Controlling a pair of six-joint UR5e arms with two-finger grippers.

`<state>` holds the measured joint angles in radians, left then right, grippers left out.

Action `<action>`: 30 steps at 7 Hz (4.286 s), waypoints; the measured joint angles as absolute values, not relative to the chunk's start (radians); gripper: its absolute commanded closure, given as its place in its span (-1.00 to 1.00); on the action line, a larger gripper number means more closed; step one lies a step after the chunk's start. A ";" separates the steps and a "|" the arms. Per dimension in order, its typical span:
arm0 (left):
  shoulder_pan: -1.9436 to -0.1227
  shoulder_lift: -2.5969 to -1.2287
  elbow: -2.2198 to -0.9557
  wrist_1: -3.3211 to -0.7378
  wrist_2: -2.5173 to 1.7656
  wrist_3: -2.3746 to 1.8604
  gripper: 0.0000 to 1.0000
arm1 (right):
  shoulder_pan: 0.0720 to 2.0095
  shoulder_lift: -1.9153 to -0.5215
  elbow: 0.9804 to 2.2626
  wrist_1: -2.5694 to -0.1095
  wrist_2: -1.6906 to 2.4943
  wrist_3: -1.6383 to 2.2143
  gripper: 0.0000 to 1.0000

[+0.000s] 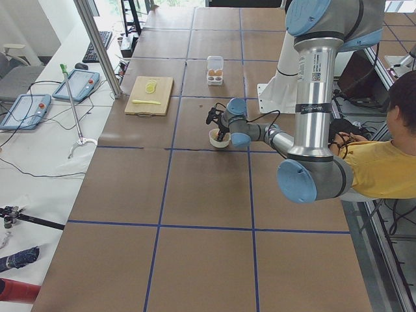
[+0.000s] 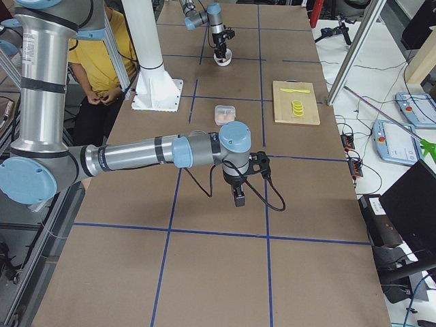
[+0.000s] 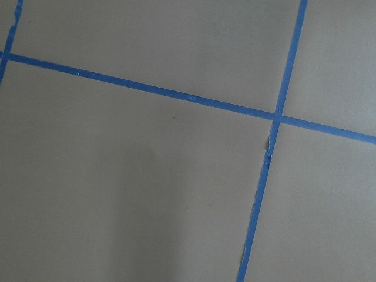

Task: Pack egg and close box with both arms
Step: 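Close the left gripper on the brown egg, then lift the egg out of the bowl and carry it to the carton, then lower the egg into an empty carton cup and open the left gripper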

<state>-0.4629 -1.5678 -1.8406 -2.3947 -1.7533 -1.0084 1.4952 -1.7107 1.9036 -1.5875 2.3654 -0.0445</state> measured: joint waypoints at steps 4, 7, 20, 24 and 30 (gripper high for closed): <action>-0.476 -1.568 -1.852 -2.396 -1.760 -0.930 1.00 | 1.496 -1.715 1.905 -1.587 2.366 -0.044 -1.00; -0.572 -1.565 -1.888 -2.400 -1.828 -0.818 1.00 | 1.496 -1.715 1.908 -1.587 2.367 -0.043 -1.00; -0.274 -2.353 -1.318 -2.730 -1.396 -0.398 0.72 | 1.503 -1.714 1.908 -1.586 2.365 -0.044 -1.00; -0.237 -2.377 -1.268 -2.730 -1.342 -0.399 -0.47 | 1.511 -1.715 1.907 -1.586 2.365 -0.045 -1.00; -0.239 -2.376 -1.276 -2.734 -1.343 -0.419 -0.99 | 1.514 -1.714 1.905 -1.587 2.365 -0.043 -1.00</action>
